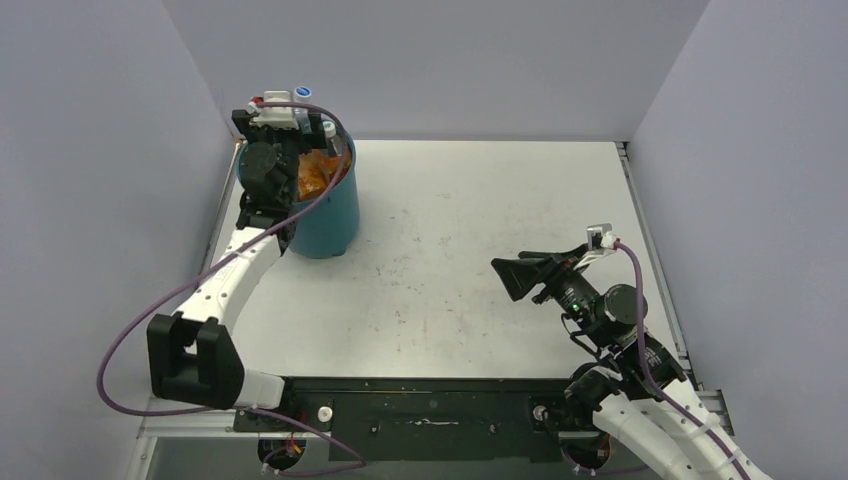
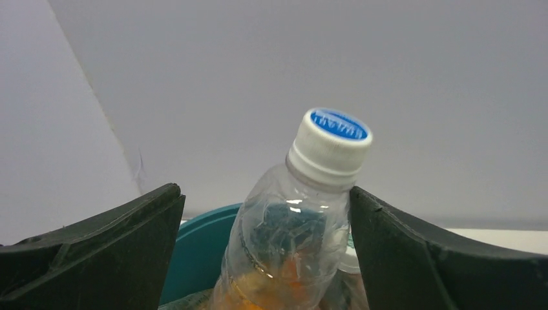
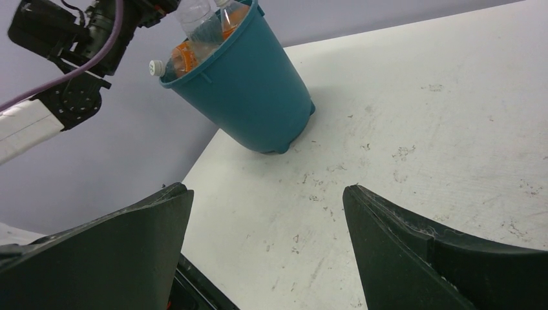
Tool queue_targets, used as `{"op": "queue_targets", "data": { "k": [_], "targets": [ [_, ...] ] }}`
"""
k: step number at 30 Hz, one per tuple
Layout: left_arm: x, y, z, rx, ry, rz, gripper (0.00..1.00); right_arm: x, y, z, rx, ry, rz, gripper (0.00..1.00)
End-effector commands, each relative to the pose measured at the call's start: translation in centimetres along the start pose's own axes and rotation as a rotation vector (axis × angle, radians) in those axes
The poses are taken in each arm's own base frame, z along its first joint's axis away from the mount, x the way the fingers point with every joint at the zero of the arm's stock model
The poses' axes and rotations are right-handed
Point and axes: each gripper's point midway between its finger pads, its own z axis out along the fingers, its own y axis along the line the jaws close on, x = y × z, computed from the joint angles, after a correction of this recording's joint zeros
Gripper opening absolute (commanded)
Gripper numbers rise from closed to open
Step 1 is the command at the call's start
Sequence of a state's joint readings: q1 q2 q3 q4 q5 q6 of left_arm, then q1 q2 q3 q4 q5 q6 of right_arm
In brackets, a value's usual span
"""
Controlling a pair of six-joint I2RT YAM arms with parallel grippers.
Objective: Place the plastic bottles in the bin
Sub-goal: Place the plastic bottle in the trash bin, then reset both arms
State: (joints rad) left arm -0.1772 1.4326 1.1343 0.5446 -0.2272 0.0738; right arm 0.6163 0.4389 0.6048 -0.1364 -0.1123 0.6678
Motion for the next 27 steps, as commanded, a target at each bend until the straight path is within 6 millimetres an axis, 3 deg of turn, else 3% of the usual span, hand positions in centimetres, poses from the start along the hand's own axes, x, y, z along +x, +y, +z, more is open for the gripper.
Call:
{"op": "queue_targets", "data": {
  "k": [1,8,15,23,27],
  "targets": [
    [-7.7,0.7,-2.9,-0.044,-0.143,-0.004,0.96,-2.1,1.7,-0.4,-0.043,-0.05,0.0,0.9],
    [-8.7,-0.5,-5.5,-0.009,-0.146,-0.054,0.96,-2.1,1.9,-0.4,-0.053,-0.05,0.019,0.9],
    [-12.1,-0.8,-6.0,0.013,-0.187,-0.119,0.96,-2.2,1.7,-0.7,-0.042,-0.063,0.024,0.9],
    [-10.9,-1.5,-6.4,0.037,-0.165,-0.13,0.97,-1.6,1.3,-0.3,-0.036,-0.052,0.025,0.9],
    [-12.2,-2.5,-7.5,0.077,-0.175,-0.184,0.97,-1.1,1.0,0.0,-0.029,-0.037,0.021,0.9]
  ]
}}
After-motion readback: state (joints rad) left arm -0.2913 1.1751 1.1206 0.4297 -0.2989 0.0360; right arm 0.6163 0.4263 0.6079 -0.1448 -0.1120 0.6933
